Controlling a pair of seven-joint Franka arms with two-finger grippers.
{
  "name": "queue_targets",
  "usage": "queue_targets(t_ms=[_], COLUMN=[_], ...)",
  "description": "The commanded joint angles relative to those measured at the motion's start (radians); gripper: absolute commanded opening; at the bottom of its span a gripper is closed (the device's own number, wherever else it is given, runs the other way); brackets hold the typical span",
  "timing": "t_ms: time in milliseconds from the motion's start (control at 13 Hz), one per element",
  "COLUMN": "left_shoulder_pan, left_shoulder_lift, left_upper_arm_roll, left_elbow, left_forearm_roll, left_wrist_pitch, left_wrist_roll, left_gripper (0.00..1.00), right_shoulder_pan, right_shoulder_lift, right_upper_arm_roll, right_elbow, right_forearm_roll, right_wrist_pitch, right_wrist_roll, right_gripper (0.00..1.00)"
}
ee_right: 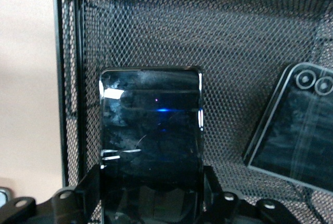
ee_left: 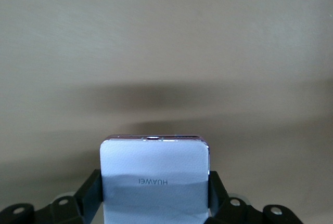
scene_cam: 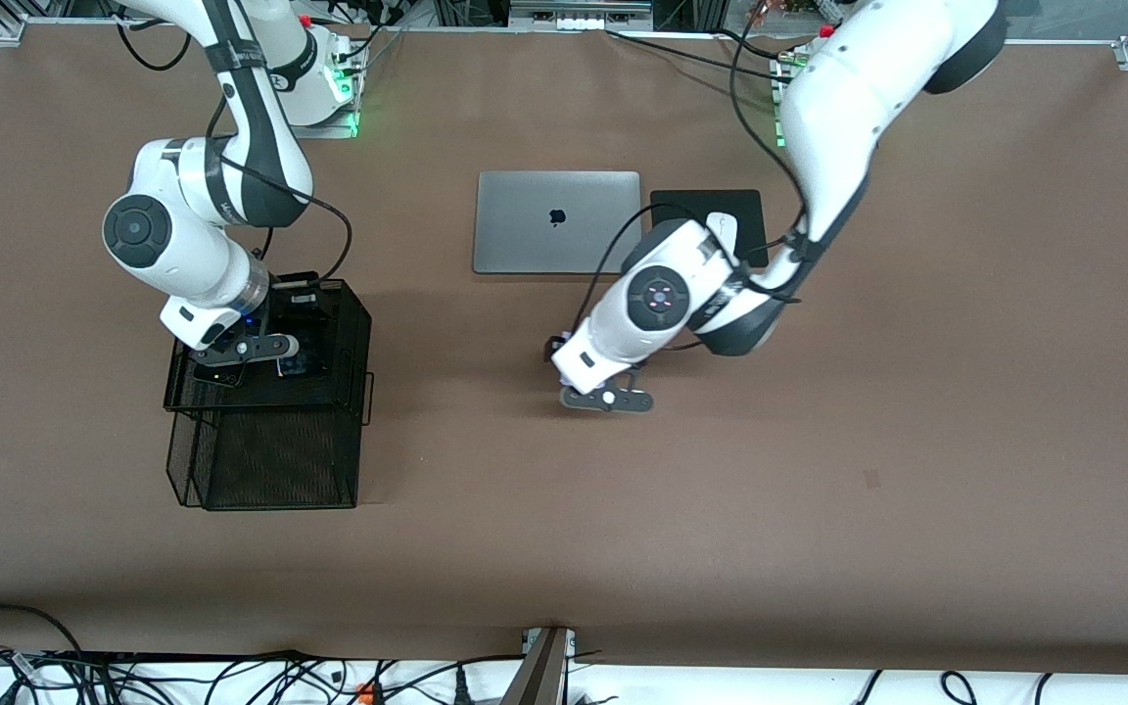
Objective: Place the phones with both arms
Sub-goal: 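Place the black phone in the organizer while the left gripper carries Huawei, then set the white Huawei phone mid-table with the left gripper and release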
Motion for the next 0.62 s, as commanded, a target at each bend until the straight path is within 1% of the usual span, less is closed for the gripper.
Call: queue_targets(t_ms=[0, 77, 154, 232, 309, 463, 540], left_shoulder_pan=[-0.053, -0.07, -0.082, -0.085, -0.078, -0.063, -0.047], left_shoulder_lift=[0.039, 0.039, 0.037, 0.036, 0.033, 0.004, -0.03], left_upper_arm_roll=[0.03, 0.044, 0.05, 0.05, 0.052, 0.05, 0.049], left_elbow=[-0.013, -0.022, -0.024, -0.024, -0.026, -0.027, -0.023], left_forearm_roll=[-0.002, -0.002, -0.002, -0.002, -0.001, -0.002, -0.002], left_wrist_pitch=[0.11, 0.127, 0.127, 0.126, 0.123, 0.098, 0.027], left_wrist_roll=[-0.015, -0.015, -0.015, -0.015, -0.004, -0.013, -0.012], left_gripper=[0.26, 0.29, 0.36, 0.73, 1.0, 1.0, 1.0], right_shoulder_pan=[-0.026, -0.038, -0.04, -0.052, -0.066, -0.08, -0.081], right_shoulder_lift=[0.01, 0.01, 0.01, 0.01, 0.01, 0.013, 0.021], right_upper_arm_roll=[-0.003, -0.003, -0.005, -0.005, -0.005, -0.005, -0.005], right_elbow=[0.078, 0.104, 0.136, 0.176, 0.219, 0.317, 0.358], right_forearm_roll=[0.011, 0.01, 0.01, 0.01, 0.01, 0.005, 0.005], right_wrist_pitch=[-0.015, -0.027, -0.052, -0.095, -0.141, -0.26, -0.3], right_wrist_roll=[-0.007, -0.005, -0.004, -0.002, -0.002, -0.001, 0.013], right_gripper=[1.0, 1.0, 1.0, 1.0, 1.0, 1.0, 1.0])
